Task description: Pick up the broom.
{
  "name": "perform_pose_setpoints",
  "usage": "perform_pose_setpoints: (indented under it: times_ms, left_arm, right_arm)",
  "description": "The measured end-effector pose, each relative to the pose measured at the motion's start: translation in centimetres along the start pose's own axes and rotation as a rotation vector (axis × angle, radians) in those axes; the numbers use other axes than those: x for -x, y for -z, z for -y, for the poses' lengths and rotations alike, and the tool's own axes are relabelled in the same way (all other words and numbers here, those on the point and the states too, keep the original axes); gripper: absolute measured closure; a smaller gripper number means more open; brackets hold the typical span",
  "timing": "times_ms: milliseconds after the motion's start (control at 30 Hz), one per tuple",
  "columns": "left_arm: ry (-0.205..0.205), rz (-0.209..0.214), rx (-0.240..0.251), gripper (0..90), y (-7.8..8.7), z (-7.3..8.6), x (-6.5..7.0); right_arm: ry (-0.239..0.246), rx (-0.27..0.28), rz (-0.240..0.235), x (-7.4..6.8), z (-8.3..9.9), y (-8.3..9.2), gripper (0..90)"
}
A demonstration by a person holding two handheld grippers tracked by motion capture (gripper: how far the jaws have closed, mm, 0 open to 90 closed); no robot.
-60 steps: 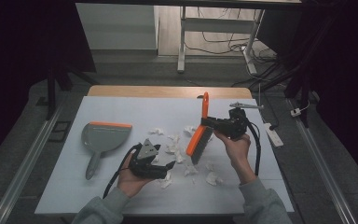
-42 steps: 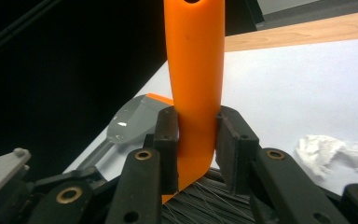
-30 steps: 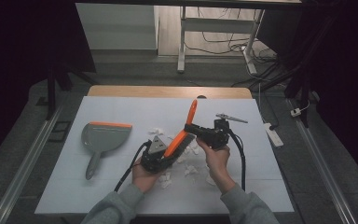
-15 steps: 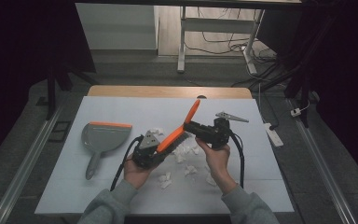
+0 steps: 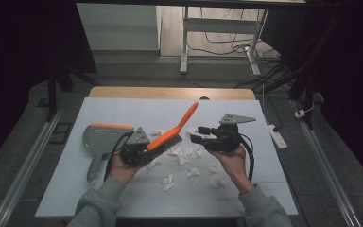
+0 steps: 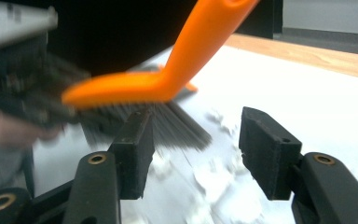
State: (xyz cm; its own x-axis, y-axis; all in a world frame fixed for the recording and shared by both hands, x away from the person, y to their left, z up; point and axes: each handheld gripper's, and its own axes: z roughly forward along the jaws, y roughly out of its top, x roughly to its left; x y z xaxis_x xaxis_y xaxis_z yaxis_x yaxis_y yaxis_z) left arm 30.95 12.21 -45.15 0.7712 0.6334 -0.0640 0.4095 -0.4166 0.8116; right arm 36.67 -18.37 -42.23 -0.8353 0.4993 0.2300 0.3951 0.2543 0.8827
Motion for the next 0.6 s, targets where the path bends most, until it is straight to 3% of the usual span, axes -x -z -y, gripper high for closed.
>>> perform_pose_setpoints:
  times_ms: [33,100,133,233,467,600]
  left_arm:
    - [-0.002,0.012,-0.013,77.7,0.1,-0.1,-0.1]
    - [-0.002,0.037,-0.038,77.7,0.2,-0.2,-0.2]
    - [0.004,0.047,-0.05,77.7,0.2,-0.3,-0.3]
    - [0.021,0.072,-0.063,77.7,0.3,-0.3,-0.5]
    - [0.0,0.081,-0.106,77.8,0.1,-0.3,-0.5]
    - [-0.019,0.105,-0.129,77.8,0.0,-0.3,-0.3]
  right_arm:
    - [0.038,-0.028,0.0,-0.3,0.2,0.3,38.2]
    - [0.053,-0.042,-0.001,-0.4,0.3,0.5,36.1]
    - [0.093,-0.068,-0.001,-0.7,0.3,0.7,35.5]
    - [0.119,-0.087,-0.001,-1.1,0.4,0.7,35.5]
    - [0.168,-0.121,-0.014,-1.9,0.5,0.7,35.2]
    - [0.226,-0.138,-0.015,-3.0,-0.2,1.0,35.2]
